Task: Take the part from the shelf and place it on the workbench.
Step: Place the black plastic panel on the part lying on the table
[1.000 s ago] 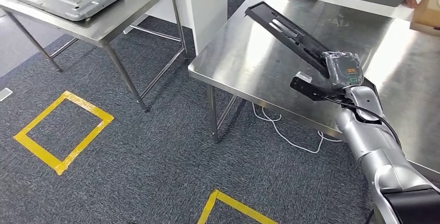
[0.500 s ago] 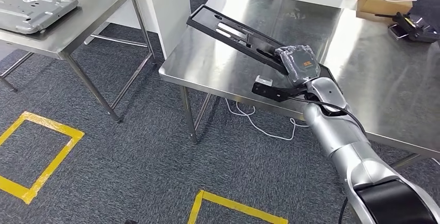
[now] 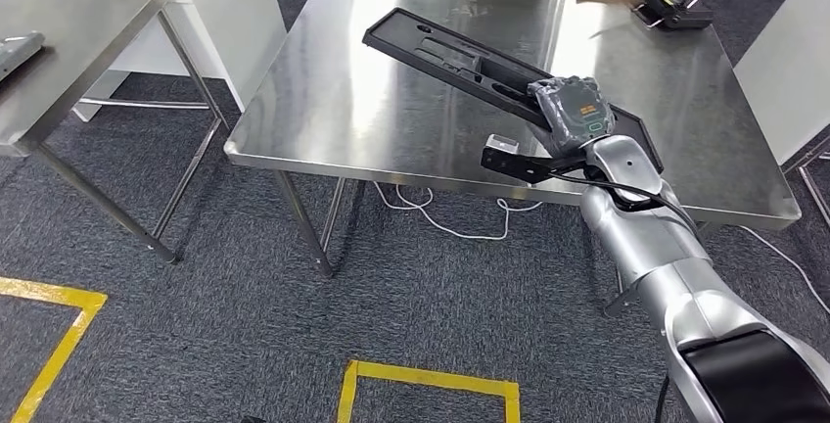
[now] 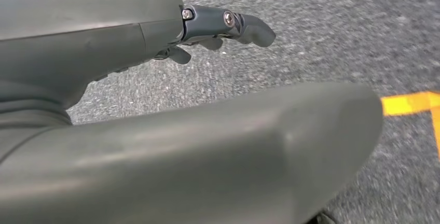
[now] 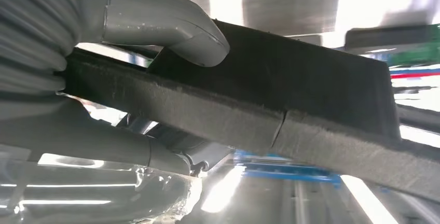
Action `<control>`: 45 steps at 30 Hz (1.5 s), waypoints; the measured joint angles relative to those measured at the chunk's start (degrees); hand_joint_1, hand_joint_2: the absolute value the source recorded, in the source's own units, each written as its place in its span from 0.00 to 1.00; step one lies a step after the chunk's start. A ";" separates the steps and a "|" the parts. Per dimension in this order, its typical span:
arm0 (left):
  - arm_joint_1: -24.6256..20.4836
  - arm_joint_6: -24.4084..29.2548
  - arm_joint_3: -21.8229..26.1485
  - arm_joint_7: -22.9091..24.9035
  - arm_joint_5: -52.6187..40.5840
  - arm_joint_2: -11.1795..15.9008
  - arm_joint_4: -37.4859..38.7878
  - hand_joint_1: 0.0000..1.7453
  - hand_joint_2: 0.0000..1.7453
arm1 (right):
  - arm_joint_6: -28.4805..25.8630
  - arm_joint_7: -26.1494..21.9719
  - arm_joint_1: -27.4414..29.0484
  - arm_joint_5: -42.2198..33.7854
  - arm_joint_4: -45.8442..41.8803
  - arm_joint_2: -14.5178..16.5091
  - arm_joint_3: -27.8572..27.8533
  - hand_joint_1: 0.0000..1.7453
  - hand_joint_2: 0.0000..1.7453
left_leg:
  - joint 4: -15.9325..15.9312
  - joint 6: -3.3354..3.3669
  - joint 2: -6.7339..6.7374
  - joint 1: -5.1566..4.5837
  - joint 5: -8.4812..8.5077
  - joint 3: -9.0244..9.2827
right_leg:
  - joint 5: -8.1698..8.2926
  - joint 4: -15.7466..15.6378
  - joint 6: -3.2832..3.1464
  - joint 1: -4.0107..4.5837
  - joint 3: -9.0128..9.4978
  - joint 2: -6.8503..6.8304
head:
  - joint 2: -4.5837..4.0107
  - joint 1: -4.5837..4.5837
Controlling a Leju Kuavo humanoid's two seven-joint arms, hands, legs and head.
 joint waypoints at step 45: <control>0.41 -1.63 0.90 -0.32 -0.85 0.23 0.02 0.00 0.00 | -1.52 0.07 -2.64 2.95 7.27 -0.58 0.28 1.00 1.00 | -5.62 4.03 -4.12 -0.84 6.58 -1.61 | -6.88 2.22 2.49 1.29 10.00 1.91 | 0.00 -0.90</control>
